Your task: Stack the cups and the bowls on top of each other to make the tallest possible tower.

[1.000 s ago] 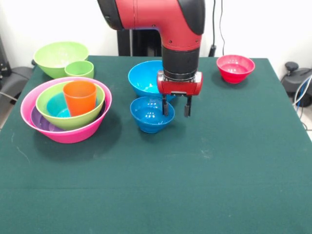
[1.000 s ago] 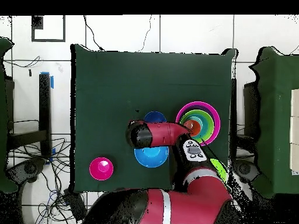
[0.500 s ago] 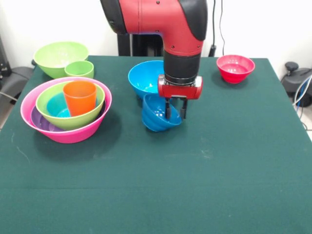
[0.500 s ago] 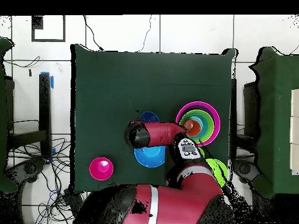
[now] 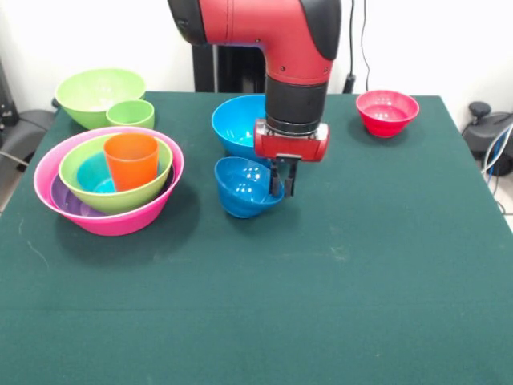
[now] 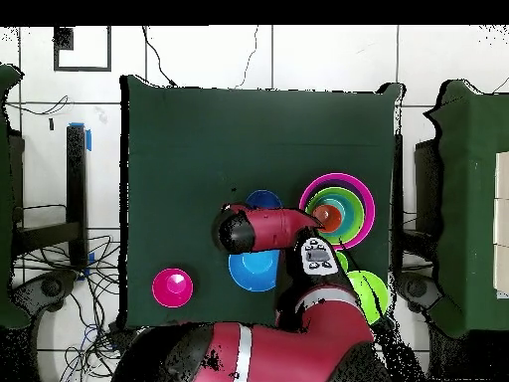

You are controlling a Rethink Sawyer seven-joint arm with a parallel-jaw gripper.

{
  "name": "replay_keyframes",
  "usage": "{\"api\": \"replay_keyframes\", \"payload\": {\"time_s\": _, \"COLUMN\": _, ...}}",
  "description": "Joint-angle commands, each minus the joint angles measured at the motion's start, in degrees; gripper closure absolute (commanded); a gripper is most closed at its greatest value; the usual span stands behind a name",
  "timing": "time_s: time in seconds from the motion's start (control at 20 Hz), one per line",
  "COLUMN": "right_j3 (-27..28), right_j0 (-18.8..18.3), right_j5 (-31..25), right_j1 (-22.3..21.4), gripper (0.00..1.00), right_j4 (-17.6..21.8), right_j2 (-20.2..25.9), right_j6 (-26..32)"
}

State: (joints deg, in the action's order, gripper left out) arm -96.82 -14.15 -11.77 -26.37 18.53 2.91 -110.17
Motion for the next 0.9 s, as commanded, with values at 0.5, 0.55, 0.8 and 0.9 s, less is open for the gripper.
{"api": "replay_keyframes", "payload": {"time_s": 0.5, "right_j3": -5.6, "right_j0": -1.9, "right_j5": 0.8, "right_j1": -7.0, "gripper": 1.0, "right_j4": 1.6, "right_j2": 0.9, "right_j6": -3.1}}
{"api": "replay_keyframes", "payload": {"time_s": 0.55, "right_j3": -5.9, "right_j0": -2.0, "right_j5": 0.2, "right_j1": -7.6, "gripper": 1.0, "right_j4": 1.6, "right_j2": 1.0, "right_j6": -2.9}}
{"api": "replay_keyframes", "payload": {"time_s": 0.8, "right_j3": -6.8, "right_j0": -2.8, "right_j5": -2.4, "right_j1": -9.7, "gripper": 1.0, "right_j4": 1.4, "right_j2": 2.0, "right_j6": -1.3}}
{"api": "replay_keyframes", "payload": {"time_s": 0.9, "right_j3": -6.9, "right_j0": -3.0, "right_j5": -3.0, "right_j1": -10.1, "gripper": 1.0, "right_j4": 1.4, "right_j2": 2.2, "right_j6": -1.1}}
